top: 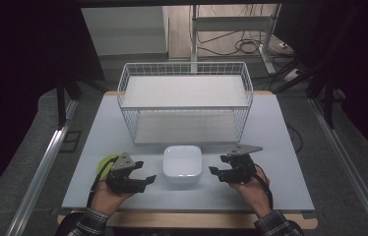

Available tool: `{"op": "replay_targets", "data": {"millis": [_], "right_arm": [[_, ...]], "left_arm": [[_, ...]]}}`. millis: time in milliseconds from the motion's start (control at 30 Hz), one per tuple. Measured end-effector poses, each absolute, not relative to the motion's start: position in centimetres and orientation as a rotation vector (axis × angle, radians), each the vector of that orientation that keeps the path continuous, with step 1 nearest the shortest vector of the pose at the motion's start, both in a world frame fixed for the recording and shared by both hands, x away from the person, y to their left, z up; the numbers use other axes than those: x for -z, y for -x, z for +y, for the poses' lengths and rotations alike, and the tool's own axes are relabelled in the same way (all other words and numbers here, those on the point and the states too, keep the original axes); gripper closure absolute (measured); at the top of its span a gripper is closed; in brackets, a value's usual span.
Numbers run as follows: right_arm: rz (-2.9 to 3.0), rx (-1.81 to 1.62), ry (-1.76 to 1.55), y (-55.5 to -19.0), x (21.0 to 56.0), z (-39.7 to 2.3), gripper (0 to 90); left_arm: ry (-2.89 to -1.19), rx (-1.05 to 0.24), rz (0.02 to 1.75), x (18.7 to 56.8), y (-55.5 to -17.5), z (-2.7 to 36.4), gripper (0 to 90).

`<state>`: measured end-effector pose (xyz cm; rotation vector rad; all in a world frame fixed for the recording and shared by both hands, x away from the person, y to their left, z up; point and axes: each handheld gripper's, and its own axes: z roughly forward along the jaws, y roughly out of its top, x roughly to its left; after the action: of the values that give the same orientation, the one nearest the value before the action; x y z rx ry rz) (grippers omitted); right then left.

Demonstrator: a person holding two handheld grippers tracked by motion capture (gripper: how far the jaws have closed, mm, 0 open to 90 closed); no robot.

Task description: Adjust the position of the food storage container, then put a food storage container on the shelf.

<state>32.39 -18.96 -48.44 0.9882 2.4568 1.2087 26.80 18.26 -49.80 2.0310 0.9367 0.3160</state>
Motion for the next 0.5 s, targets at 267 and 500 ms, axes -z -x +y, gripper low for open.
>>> {"op": "replay_targets", "data": {"millis": [267,500], "right_arm": [[2.468,-1.205,-0.966,-32.5,48.6,-18.8,26.6],[2.442,-1.241,-0.968,-32.6,48.4,-18.3,16.8]], "left_arm": [[-2.016,-0.273,0.935,49.8,-27.2,17.9,17.9],[-2.008,-0.220,0.947,49.3,-28.2,16.7,15.2]]}}
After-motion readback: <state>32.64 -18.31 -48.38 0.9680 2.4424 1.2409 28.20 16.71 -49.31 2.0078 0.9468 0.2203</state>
